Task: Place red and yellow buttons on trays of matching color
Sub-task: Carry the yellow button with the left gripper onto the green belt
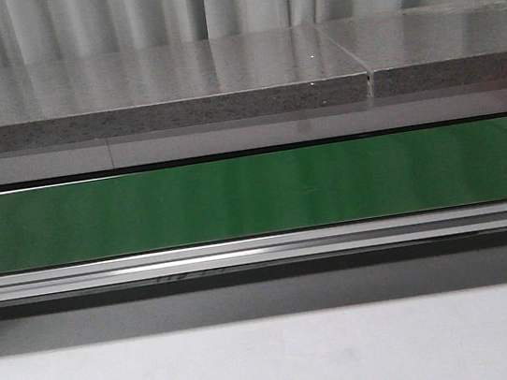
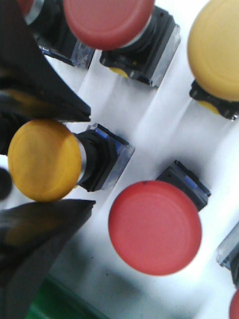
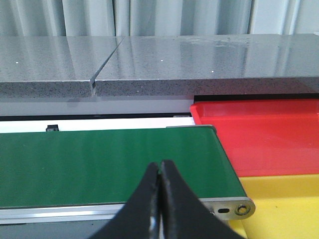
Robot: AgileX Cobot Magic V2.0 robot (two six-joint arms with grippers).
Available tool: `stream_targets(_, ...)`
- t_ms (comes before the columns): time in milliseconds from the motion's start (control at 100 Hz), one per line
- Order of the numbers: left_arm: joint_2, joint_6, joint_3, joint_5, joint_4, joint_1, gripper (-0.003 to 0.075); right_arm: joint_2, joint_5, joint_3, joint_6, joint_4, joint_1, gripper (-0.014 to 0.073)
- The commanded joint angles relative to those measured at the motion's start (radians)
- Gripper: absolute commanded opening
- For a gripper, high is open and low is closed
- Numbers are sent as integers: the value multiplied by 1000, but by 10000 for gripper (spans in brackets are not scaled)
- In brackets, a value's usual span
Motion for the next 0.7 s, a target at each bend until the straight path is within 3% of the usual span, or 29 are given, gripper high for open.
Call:
stream_targets(0, -47, 0, -30, -12, -10, 1, 231, -10, -78, -16, -6, 1, -2, -66)
stream_targets(690, -199, 14, -40, 84, -15, -2, 221, -10, -78, -16, -6, 1, -2, -66)
